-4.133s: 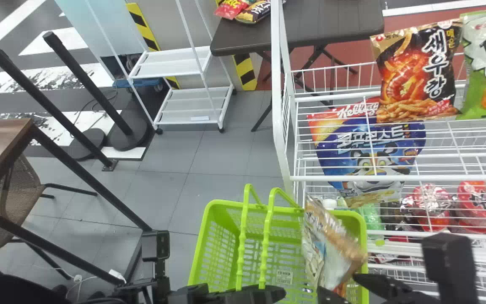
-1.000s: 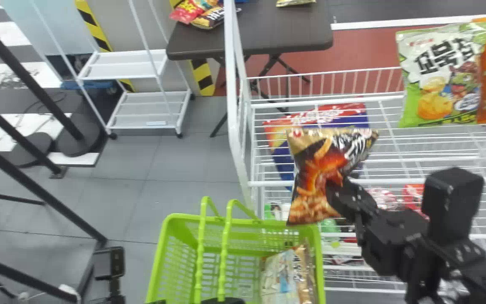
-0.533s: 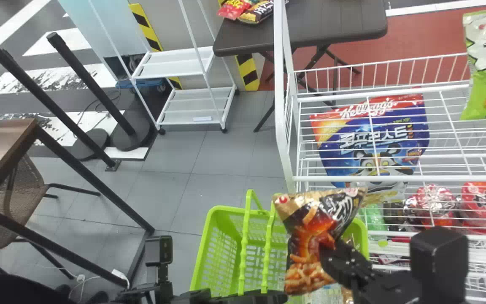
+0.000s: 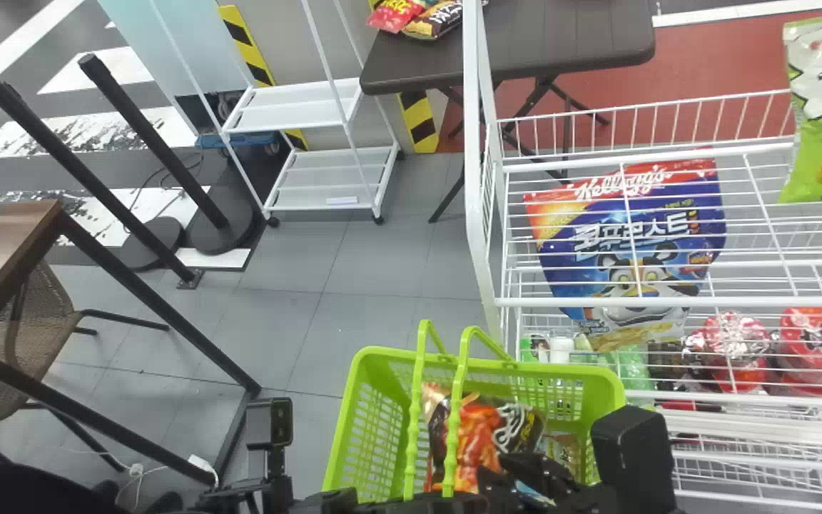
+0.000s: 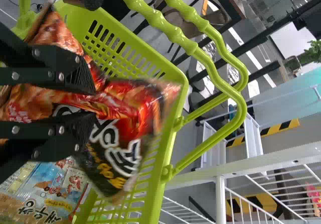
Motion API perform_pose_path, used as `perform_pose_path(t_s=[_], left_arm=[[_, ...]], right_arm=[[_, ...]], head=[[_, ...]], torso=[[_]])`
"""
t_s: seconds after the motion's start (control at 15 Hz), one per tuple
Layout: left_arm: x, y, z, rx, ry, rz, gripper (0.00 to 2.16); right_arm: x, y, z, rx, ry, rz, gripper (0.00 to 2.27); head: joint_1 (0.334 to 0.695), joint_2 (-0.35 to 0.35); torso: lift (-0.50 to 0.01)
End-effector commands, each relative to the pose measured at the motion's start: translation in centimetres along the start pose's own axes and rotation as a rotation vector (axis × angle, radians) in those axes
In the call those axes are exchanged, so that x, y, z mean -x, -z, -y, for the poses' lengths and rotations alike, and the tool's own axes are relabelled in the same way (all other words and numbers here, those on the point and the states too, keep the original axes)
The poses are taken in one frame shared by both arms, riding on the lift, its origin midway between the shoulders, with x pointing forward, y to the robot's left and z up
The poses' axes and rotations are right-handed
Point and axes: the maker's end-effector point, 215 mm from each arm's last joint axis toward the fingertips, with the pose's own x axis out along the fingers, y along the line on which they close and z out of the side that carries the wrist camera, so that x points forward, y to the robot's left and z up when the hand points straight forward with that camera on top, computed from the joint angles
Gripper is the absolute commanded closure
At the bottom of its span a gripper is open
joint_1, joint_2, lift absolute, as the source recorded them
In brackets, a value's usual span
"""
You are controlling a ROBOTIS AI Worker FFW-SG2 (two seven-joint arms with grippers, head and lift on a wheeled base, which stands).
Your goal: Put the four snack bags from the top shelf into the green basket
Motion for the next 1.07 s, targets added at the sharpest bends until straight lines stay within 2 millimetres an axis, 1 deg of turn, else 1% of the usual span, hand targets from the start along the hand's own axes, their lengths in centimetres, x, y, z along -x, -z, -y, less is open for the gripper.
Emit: perform_pose_path(t_s=[0.0,0.07,0.13,0.2,0.27,0.33,0.4,0.47,0.6,0.67,0.73,0.8,0.87,0.93,1.0], left_arm=[[0.2,0.0,0.2,0.000,0.007,0.003,2.15],[0.3,0.0,0.2,0.002,0.006,0.003,2.15],[0.3,0.0,0.2,0.002,0.006,0.003,2.15],[0.3,-0.1,0.2,0.000,0.006,0.001,2.15],[0.2,0.0,0.2,0.001,0.008,-0.001,2.15],[0.2,0.0,0.2,0.001,0.008,-0.001,2.15],[0.2,0.0,0.2,0.001,0.008,-0.001,2.15],[0.2,0.0,0.2,0.000,0.009,-0.002,2.15],[0.1,0.1,0.3,0.002,0.011,-0.002,2.15],[0.1,0.1,0.3,0.002,0.012,-0.001,2.15],[0.1,0.1,0.3,0.003,0.012,-0.001,2.15],[0.1,0.2,0.3,0.005,0.013,0.001,2.15],[0.2,0.3,0.3,0.008,0.011,0.003,2.15],[0.2,0.3,0.3,0.008,0.011,0.005,2.15],[0.3,0.3,0.3,0.009,0.009,0.008,2.15]], right_arm=[[1.4,-0.7,0.7,0.004,0.011,0.013,0.05],[2.8,-1.8,1.3,-0.001,0.023,0.040,0.06],[4.3,-3.0,2.4,-0.005,0.047,0.071,0.06],[6.3,-5.0,4.7,-0.006,0.099,0.118,0.06],[8.1,-6.5,7.4,-0.001,0.158,0.149,0.06],[10.0,-7.7,10.6,0.004,0.227,0.167,0.06],[11.7,-9.1,14.4,0.011,0.305,0.189,0.06],[13.1,-11.6,17.7,0.030,0.373,0.228,0.06],[14.4,-14.6,23.6,0.062,0.483,0.251,0.06],[14.5,-16.2,26.5,0.066,0.523,0.263,0.06],[14.3,-17.4,28.5,0.073,0.547,0.268,0.06],[14.2,-19.0,31.1,0.079,0.583,0.272,0.06],[14.0,-20.5,33.6,0.085,0.611,0.281,0.06],[13.9,-21.8,35.6,0.088,0.632,0.297,0.06],[14.0,-23.6,37.6,0.094,0.657,0.329,0.06]], head=[[0.695,0.350],[0.695,0.350],[0.695,0.350],[0.695,0.350],[0.695,0.350],[0.695,0.350],[0.695,0.350],[0.695,0.350],[0.695,0.225],[0.695,0.123],[0.695,0.087],[0.695,0.056],[0.695,0.011],[0.695,-0.010],[0.695,-0.024]], torso=[[0.000],[0.000],[0.000],[0.000],[0.000],[0.000],[0.000],[0.000],[0.000],[0.000],[0.000],[0.000],[0.000],[0.000],[0.000]])
